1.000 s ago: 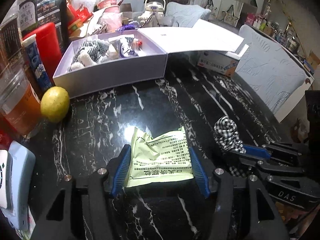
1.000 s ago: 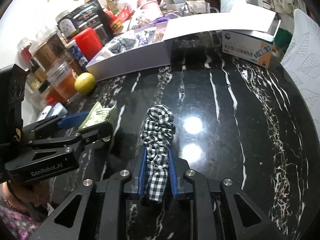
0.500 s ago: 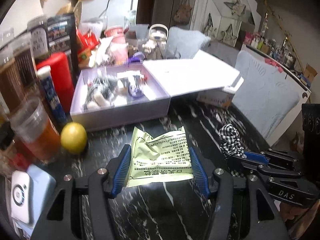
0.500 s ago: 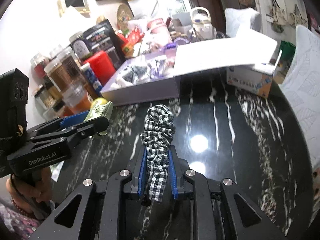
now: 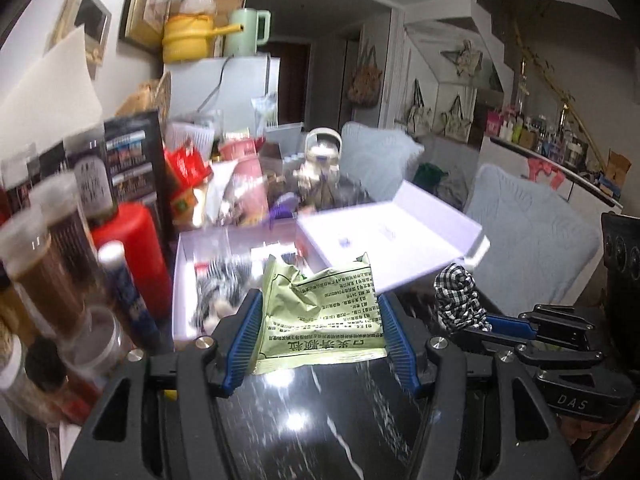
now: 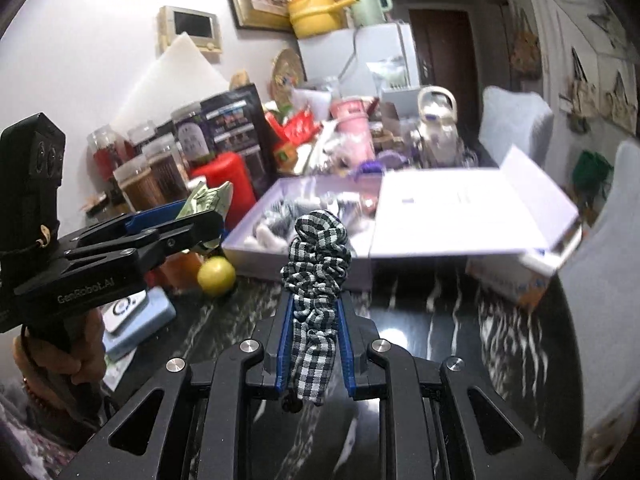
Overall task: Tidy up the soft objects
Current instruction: 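Lift the gingham cloth with the right tool and green sachet with the left tool, then carry the gingham cloth and green sachet over the white box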
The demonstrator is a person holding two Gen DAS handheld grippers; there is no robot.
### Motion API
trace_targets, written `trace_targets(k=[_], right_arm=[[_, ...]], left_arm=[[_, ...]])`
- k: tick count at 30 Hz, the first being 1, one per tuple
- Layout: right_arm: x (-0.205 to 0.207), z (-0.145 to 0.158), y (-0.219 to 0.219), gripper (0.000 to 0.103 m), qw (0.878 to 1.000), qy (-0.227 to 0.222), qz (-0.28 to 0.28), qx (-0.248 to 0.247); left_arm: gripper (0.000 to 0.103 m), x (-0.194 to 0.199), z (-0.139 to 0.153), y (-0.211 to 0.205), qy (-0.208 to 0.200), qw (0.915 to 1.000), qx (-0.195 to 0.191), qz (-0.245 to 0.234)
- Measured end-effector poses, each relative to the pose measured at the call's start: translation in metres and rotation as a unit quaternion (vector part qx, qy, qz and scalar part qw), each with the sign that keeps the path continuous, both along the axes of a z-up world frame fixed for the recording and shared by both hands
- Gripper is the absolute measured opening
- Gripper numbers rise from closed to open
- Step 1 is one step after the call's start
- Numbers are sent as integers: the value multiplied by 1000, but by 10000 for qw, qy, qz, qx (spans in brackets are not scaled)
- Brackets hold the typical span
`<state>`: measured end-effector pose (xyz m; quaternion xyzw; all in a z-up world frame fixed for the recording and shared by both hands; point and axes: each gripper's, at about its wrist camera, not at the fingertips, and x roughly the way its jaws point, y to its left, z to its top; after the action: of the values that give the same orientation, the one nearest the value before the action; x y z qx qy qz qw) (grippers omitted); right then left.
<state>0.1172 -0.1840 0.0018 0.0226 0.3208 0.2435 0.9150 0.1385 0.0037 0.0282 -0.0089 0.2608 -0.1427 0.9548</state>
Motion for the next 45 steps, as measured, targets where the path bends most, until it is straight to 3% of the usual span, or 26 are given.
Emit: trace_targets(k=[11, 26, 30, 35, 45], right_arm=[[44, 37, 10, 20, 9987, -458, 205, 119], [130, 60, 27, 20, 9964, -800, 208, 183], [154, 62, 32, 21, 9961, -824, 204, 234], [183, 59, 39, 21, 9962, -779, 218, 325], [223, 38, 54, 21, 9981, -330, 378, 360]], left_arm=[[58, 40, 30, 10, -527, 9981, -236, 229], [58, 122, 41, 29, -813, 9941, -387, 610], [58, 146, 36, 35, -751, 9937, -379, 737], [58, 169, 23, 39, -618, 9935, -90, 954], [58, 204, -15, 41, -15, 9936, 202, 1107]])
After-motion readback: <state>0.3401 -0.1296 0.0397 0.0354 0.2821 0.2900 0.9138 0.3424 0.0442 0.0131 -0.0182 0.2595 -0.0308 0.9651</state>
